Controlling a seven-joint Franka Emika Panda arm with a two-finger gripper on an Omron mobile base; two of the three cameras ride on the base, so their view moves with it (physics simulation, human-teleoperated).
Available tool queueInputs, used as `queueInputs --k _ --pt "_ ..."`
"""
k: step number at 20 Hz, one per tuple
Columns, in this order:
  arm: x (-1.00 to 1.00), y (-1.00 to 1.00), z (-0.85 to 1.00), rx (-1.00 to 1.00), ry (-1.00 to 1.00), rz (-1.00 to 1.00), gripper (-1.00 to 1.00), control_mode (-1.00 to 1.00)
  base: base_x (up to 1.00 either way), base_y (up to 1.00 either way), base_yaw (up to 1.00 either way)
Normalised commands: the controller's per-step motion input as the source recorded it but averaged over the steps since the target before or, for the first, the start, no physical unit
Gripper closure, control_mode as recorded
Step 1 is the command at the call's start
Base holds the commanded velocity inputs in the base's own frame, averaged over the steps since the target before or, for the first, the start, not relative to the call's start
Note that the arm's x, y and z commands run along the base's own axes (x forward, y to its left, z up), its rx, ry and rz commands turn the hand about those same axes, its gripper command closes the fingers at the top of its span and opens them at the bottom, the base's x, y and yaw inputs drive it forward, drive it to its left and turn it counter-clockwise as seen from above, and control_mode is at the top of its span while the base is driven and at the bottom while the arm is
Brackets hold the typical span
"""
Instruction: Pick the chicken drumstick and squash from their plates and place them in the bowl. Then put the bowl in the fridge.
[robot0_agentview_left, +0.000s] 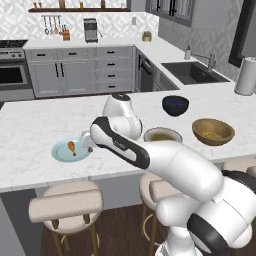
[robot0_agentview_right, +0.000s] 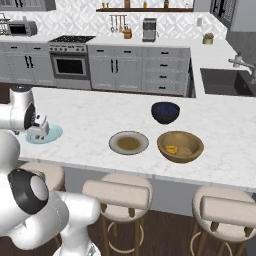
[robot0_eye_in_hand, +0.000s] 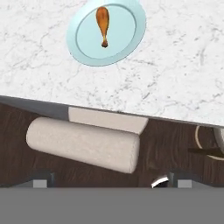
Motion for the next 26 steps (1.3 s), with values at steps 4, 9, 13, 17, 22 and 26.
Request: queueInputs --k 4,9,13,17,22,26 --pt "0.38 0.59 -0.07 -0.13 0.0 0.0 -1.0 -1.0 0.0 0.0 0.0" --pt "0.56 0.45 -0.34 -0.06 0.0 0.0 -1.0 -1.0 0.0 0.0 0.0" --pt "0.36 0.07 -0.18 -0.01 0.0 0.0 -1.0 -1.0 0.0 0.0 0.0" --pt "0.3 0.0 -0.25 0.0 0.0 0.0 -1.0 -1.0 0.0 0.0 0.0" --pt "0.17 0.0 -0.5 0.0 -0.13 0.0 -1.0 -1.0 0.0 0.0 0.0" --pt "0.33 0.03 -0.27 0.0 -0.12 -0.01 -1.0 -1.0 0.0 0.0 0.0"
